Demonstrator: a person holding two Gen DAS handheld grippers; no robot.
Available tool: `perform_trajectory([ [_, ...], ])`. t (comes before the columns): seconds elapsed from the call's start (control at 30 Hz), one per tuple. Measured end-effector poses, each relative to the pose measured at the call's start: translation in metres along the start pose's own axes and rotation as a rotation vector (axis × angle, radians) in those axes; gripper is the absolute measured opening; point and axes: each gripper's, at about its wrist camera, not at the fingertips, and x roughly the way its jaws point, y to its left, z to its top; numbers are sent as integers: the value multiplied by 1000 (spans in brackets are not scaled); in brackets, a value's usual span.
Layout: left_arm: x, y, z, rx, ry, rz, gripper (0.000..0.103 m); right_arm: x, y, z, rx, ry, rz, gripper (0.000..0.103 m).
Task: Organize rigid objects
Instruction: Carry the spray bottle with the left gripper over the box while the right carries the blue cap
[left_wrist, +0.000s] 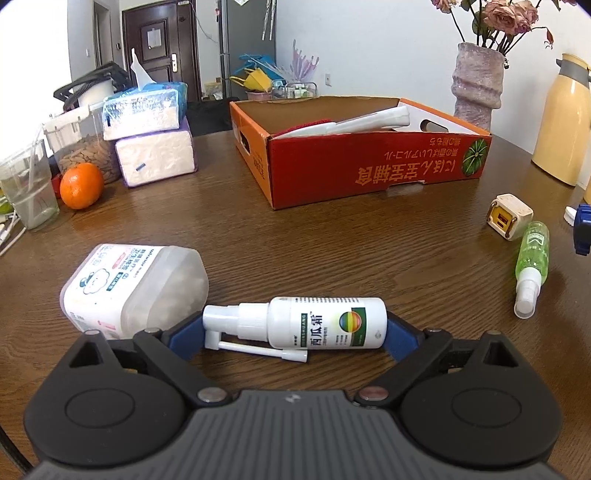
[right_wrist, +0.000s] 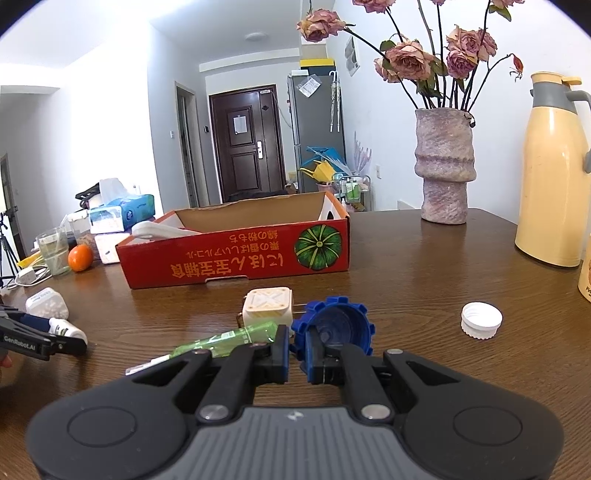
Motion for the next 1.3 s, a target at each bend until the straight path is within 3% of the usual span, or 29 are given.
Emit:
perform_trajectory([
  [0.7,-37,-33,-4,-72,-144,76,98,-8,3,1,-3,-34,42,8],
  [1.3,-57,-86,7,-164,-195,63,98,-21,14,11,-32,-77,131,8],
])
